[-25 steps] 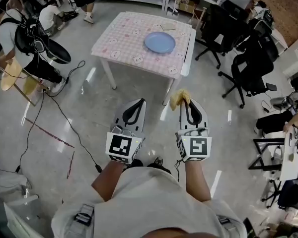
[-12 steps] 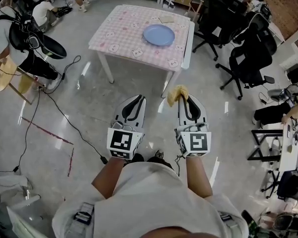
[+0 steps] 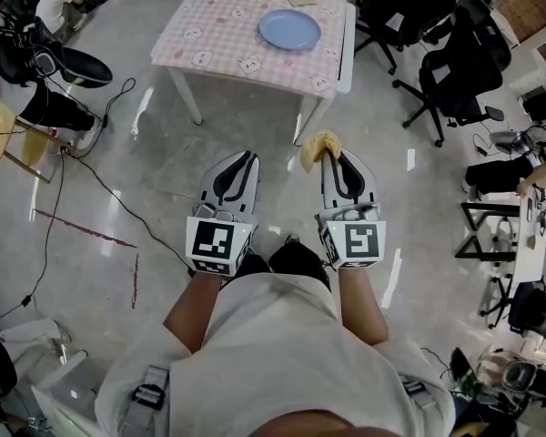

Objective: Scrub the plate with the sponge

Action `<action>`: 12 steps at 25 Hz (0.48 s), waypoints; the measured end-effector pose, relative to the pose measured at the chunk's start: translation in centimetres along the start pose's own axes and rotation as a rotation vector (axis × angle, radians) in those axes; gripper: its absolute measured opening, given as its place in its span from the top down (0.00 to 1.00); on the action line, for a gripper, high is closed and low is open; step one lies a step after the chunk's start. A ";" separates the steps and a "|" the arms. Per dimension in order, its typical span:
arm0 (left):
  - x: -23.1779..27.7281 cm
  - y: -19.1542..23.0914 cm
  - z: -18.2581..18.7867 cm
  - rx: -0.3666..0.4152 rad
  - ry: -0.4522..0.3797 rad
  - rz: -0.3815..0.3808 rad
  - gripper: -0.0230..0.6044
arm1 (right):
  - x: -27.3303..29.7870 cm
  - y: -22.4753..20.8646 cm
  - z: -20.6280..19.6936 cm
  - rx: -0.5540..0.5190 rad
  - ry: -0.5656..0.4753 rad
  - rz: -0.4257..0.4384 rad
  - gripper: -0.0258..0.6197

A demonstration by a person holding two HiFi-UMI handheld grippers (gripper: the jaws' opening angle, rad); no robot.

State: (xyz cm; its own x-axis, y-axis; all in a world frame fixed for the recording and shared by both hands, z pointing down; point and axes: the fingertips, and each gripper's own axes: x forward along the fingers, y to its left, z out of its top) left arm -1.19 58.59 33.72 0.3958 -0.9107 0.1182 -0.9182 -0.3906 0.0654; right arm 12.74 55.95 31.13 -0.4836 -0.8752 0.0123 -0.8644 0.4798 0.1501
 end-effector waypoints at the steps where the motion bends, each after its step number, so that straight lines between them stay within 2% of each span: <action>1: 0.3 0.3 -0.1 -0.003 0.002 0.000 0.89 | 0.3 0.0 -0.3 0.000 0.006 0.001 0.89; 7: 4.7 2.0 -0.7 -0.015 0.028 0.009 0.89 | 4.8 -2.7 -1.8 0.018 0.012 0.002 0.89; 12: 10.9 4.6 1.0 0.009 0.015 0.027 0.89 | 11.0 -6.2 -1.8 0.027 -0.017 0.018 0.89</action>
State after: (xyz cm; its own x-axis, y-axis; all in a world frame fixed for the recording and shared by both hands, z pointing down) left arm -1.16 46.76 34.31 0.3706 -0.9189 0.1351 -0.9288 -0.3668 0.0533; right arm 13.02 43.26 32.10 -0.5015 -0.8652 -0.0021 -0.8587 0.4974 0.1231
